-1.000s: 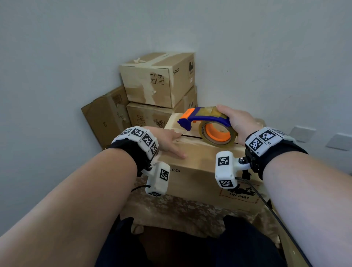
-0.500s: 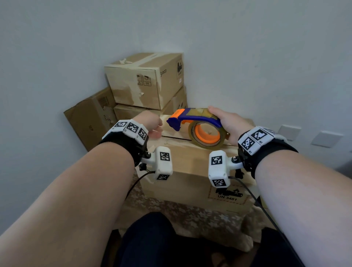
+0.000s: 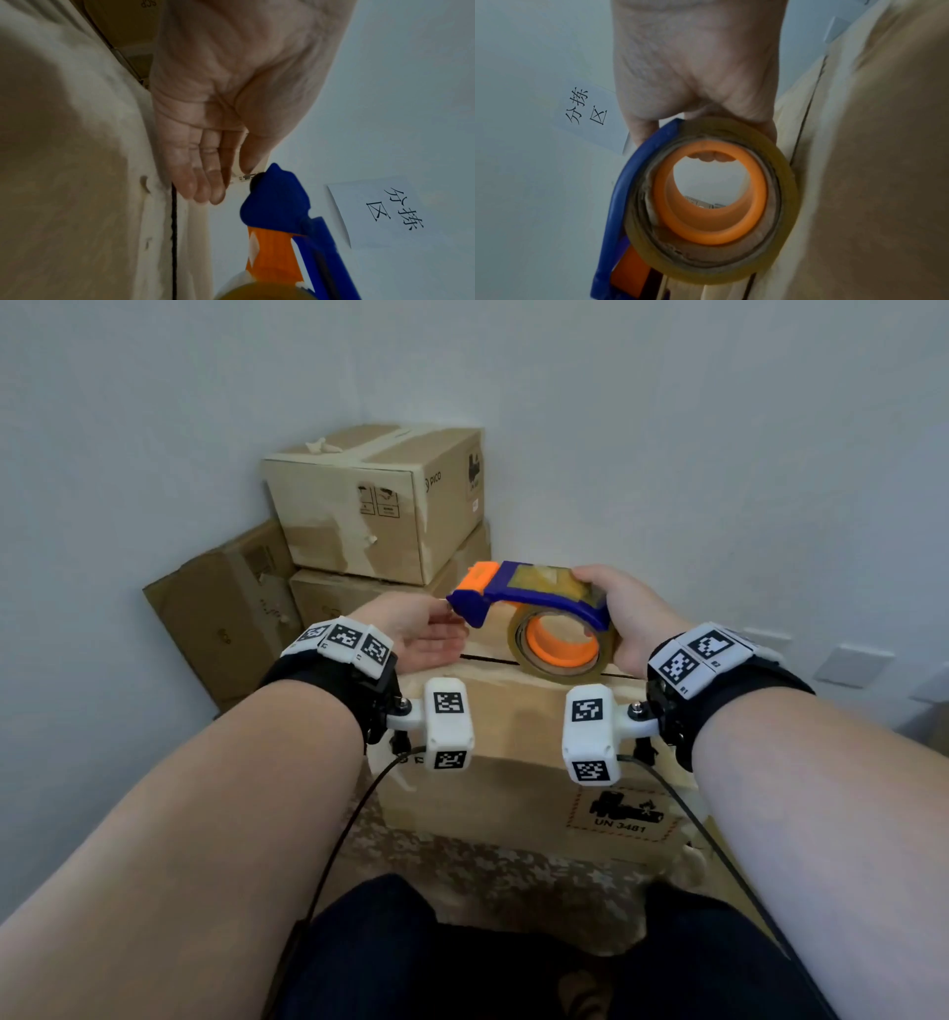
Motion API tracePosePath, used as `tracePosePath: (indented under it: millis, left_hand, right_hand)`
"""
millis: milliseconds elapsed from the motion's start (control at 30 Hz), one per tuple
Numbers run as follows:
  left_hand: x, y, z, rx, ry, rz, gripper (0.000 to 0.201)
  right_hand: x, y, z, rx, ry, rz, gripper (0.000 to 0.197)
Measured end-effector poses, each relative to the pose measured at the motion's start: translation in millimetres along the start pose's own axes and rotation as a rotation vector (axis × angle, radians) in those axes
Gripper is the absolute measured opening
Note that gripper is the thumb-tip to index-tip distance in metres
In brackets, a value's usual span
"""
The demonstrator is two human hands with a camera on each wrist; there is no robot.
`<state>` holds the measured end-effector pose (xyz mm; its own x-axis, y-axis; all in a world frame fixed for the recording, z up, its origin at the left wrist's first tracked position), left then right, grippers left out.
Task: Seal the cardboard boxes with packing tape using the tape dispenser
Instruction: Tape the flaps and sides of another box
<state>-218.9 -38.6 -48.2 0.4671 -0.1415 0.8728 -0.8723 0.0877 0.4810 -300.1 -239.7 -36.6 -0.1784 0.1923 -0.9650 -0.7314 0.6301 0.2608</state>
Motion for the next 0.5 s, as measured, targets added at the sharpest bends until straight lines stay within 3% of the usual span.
tracePosePath:
  millis: [233,500]
  left_hand:
    - [16.6,-20.3,-8.7,0.015,0.009,0.010,0.014]
    - [21.4,-27.3,-22.9,0.098,-0.001,0.059,0.012]
  right_hand:
    - [-9.4,-21.2,33.0,-0.110,0.020,0.030,0.033]
    - [-10.6,-22.6,50.7,-0.123,0.059,0.034,0.039]
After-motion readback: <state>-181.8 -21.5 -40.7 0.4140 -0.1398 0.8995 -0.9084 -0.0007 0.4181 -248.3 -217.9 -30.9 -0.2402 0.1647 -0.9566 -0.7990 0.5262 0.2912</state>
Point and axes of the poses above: each hand's wrist, its own y-axis away from the middle knuckle, its own z-axis out of the palm, x = y × z, the point moved 4 cm from there along -y, towards the middle knuckle, and after that the axes turned 15 degrees about x, right-handed, at the moved point
